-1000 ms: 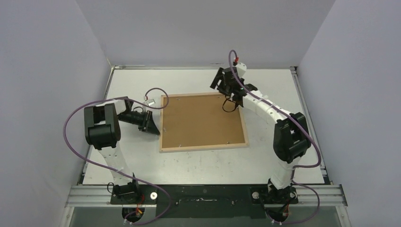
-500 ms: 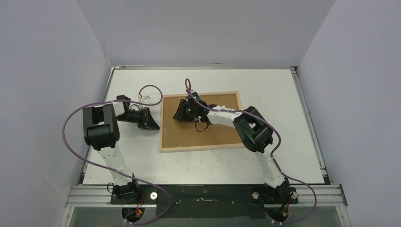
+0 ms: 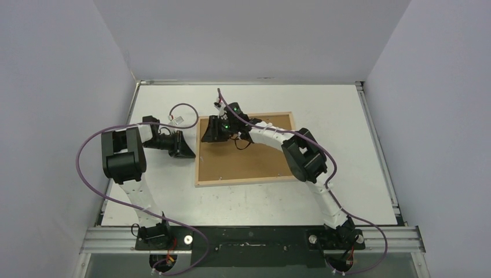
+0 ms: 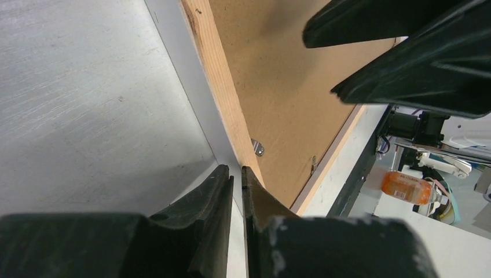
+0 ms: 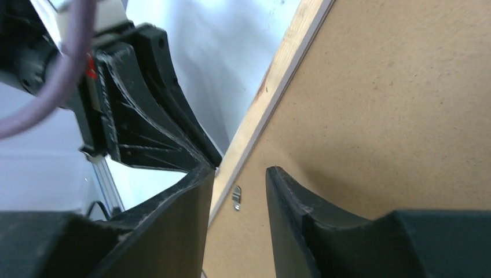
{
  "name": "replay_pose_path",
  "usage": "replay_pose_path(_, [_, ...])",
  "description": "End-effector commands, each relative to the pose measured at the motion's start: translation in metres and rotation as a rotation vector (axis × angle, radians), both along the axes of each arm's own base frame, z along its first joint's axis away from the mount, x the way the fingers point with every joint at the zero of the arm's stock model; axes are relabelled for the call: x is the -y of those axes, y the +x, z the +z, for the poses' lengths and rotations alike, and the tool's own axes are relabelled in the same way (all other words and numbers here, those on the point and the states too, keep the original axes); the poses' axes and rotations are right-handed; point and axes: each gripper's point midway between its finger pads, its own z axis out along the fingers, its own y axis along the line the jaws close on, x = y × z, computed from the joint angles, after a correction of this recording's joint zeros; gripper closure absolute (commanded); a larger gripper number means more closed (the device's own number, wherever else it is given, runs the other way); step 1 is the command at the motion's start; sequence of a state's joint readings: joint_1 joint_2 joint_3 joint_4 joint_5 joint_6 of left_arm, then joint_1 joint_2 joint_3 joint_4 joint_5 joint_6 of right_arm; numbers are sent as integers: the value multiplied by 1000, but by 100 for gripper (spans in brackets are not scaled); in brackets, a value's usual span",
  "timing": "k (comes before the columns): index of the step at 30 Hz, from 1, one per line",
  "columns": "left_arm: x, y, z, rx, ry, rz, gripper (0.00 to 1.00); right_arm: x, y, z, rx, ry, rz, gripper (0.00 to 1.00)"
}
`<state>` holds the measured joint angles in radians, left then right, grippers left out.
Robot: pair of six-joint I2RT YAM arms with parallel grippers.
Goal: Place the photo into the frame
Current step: Adjust the photo frame at the center of the board, then install the photo frame at the center of the board.
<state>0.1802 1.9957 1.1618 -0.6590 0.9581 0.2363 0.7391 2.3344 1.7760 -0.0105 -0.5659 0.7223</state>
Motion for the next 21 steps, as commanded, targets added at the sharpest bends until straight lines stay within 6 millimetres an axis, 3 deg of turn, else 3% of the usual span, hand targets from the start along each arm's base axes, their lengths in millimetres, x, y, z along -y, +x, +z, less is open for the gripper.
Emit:
replay_pose_path(1, [-1, 12, 12, 49, -19, 5, 89, -2, -5, 10, 52, 20, 123, 50])
replay_pose_path(5, [-1, 12, 11, 45, -15, 5, 89, 1, -7, 14, 107, 6, 201, 35])
replay_pose_path(12, [-2, 16, 6, 37, -10, 16, 89, -4, -23, 18, 149, 6, 404, 35])
replay_pose_path(16, [-2, 17, 3, 28, -10, 17, 89, -5, -20, 14, 151, -16, 432, 34])
replay_pose_path(21, [-2, 18, 6, 33, -13, 15, 89, -15, -32, 4, 148, -20, 469, 34])
